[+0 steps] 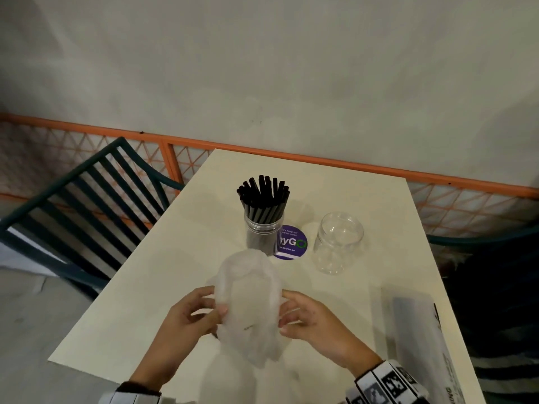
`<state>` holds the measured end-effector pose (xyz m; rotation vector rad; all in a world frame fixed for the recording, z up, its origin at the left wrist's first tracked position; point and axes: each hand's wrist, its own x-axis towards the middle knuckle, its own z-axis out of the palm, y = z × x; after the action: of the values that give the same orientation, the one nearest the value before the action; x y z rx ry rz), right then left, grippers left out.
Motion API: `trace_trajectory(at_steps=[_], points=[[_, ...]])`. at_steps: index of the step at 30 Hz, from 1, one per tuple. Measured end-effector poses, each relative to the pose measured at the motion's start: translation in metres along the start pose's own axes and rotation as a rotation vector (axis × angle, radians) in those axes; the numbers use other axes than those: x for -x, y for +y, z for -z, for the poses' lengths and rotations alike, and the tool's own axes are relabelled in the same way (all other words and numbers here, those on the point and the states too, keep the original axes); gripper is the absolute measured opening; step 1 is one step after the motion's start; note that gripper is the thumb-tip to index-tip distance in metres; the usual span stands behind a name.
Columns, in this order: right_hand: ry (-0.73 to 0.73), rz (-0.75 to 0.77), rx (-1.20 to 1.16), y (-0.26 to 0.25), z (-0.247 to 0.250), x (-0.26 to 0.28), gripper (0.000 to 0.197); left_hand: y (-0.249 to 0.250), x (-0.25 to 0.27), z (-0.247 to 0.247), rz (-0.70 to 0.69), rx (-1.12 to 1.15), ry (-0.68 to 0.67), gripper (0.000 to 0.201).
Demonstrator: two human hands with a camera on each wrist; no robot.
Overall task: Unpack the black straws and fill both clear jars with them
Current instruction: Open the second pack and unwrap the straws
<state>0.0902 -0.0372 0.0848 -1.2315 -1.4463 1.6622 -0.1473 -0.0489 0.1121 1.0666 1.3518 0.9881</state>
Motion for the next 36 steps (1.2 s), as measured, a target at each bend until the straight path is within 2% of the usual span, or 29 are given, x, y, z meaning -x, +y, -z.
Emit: trace_trajectory(at_steps=[3, 5, 7, 9, 10, 11, 13, 14, 16, 18, 20, 21, 24, 26, 29, 31, 33, 35, 36], points=[[0.098, 0.039, 0.102, -0.004, -0.004, -0.002, 0.023, 0.0, 0.003, -0.005, 0.008, 0.071, -0.015, 0.013], [0.112, 0.041, 0.128, -0.005, -0.007, -0.004, 0.011, 0.0, 0.002, -0.006, 0.004, 0.061, -0.035, 0.03], [0.087, 0.042, 0.155, -0.005, -0.011, -0.007, 0.017, 0.002, -0.001, -0.005, -0.007, -0.019, -0.042, 0.051], [0.12, 0.056, 0.165, -0.006, -0.015, -0.011, 0.015, 0.005, -0.003, -0.001, -0.031, -0.084, -0.006, 0.048], [0.192, 0.087, 0.189, -0.007, -0.015, -0.014, 0.012, 0.006, -0.006, 0.003, -0.059, -0.123, 0.039, 0.037], [0.327, 0.134, 0.249, -0.006, -0.014, -0.017, 0.025, 0.006, -0.009, 0.008, -0.11, -0.197, 0.099, 0.026], [0.633, 0.225, 0.334, -0.003, -0.008, -0.022, 0.038, 0.003, -0.016, 0.021, -0.206, -0.43, 0.254, 0.032], [0.74, 0.243, 0.354, -0.002, -0.007, -0.024, 0.041, 0.004, -0.017, 0.025, -0.233, -0.518, 0.31, 0.035], [0.825, 0.196, 0.367, 0.0, -0.01, -0.03, 0.041, 0.003, -0.02, 0.03, -0.248, -0.632, 0.361, 0.03], [0.755, 0.079, 0.311, 0.001, -0.017, -0.039, 0.031, -0.003, -0.026, 0.038, -0.229, -0.659, 0.332, 0.027], [0.554, -0.051, 0.125, -0.003, -0.021, -0.041, 0.017, -0.008, -0.033, 0.053, -0.143, -0.578, 0.2, 0.015], [0.429, -0.095, -0.005, -0.007, -0.021, -0.04, 0.016, -0.006, -0.036, 0.061, -0.064, -0.451, 0.106, 0.006], [0.085, -0.119, -0.328, -0.02, -0.02, -0.031, 0.023, 0.002, -0.041, 0.086, 0.079, 0.022, -0.15, 0.039], [0.015, -0.109, -0.374, -0.024, -0.022, -0.028, 0.023, 0.009, -0.043, 0.098, 0.07, 0.185, -0.269, 0.051], [0.096, -0.108, -0.316, -0.023, -0.033, -0.034, 0.016, 0.015, -0.048, 0.109, 0.018, 0.139, -0.348, 0.068], [0.132, -0.067, -0.135, -0.024, -0.048, -0.042, 0.007, 0.012, -0.055, 0.113, -0.001, 0.047, -0.316, 0.062], [0.218, -0.004, 0.086, -0.024, -0.064, -0.051, 0.016, 0.009, -0.06, 0.114, -0.038, -0.041, -0.302, 0.045], [0.448, 0.093, 0.288, -0.021, -0.075, -0.057, 0.032, 0.005, -0.065, 0.114, -0.149, -0.187, -0.231, 0.029], [0.608, 0.147, 0.376, -0.019, -0.076, -0.058, 0.036, 0.003, -0.068, 0.116, -0.257, -0.317, -0.138, 0.019]])
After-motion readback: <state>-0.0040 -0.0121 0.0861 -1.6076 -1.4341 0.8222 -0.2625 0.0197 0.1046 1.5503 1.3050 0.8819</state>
